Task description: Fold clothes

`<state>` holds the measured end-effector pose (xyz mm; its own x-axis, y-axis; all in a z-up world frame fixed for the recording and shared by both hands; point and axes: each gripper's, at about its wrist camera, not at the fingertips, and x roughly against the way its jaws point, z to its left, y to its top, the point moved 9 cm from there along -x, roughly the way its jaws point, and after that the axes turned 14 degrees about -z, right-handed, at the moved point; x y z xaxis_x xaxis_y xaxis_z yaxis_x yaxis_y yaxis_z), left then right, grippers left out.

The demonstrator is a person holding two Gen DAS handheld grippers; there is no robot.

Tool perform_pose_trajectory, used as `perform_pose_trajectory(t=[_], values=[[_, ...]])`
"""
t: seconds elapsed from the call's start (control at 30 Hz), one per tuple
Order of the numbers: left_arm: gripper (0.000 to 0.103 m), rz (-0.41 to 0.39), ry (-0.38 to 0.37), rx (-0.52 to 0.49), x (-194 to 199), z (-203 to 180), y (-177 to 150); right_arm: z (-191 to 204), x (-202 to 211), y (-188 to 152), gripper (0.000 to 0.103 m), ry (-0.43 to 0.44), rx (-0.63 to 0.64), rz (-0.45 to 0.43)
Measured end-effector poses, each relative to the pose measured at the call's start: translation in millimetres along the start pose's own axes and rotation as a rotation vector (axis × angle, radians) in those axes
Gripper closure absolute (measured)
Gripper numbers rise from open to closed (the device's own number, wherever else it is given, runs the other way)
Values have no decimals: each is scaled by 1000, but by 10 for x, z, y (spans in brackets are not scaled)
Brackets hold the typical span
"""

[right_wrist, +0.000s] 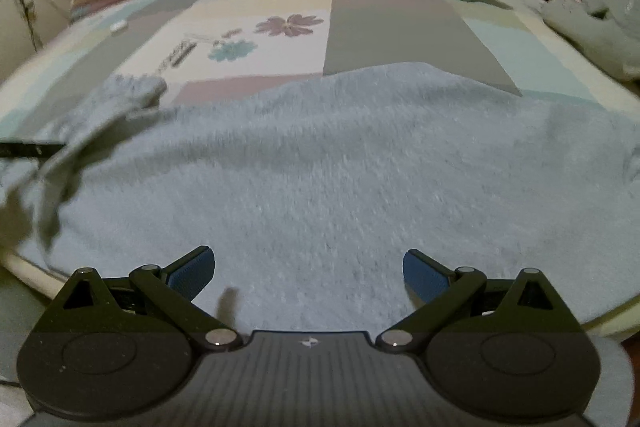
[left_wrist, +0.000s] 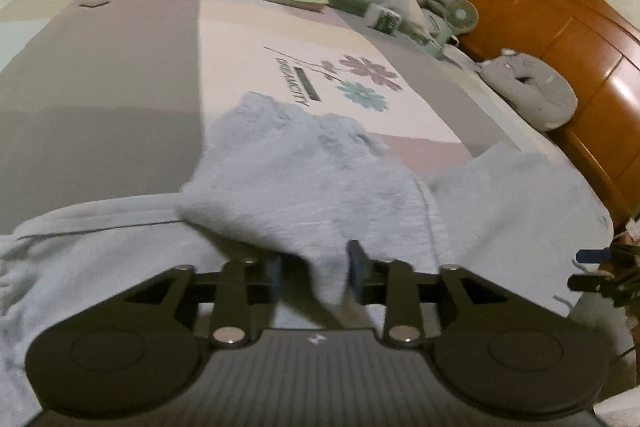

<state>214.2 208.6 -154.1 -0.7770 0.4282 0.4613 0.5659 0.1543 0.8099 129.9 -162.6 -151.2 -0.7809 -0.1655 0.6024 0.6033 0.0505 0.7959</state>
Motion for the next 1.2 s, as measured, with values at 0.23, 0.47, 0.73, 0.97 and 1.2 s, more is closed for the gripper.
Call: perform_pose_trajectory(t=[0.23,0.47,0.73,0.97,1.2], values=[[48,-15,106,-87,315,124,146,112,-121,-176,1,-7,116,53],[72,-107,-38,-252,336,-568,537,119,-58,-30,1,19,89,-6],[80,58,-146,-587,-697,-1455,195,114,4,7,1,43,85,-45],[80,186,-105,-678,-1023,-1304,-10,59,-27,-8,1,71,60,-51],[103,174,-49,-718,-1019,-1269,28,55,-72,-33,1,83,49,-44]])
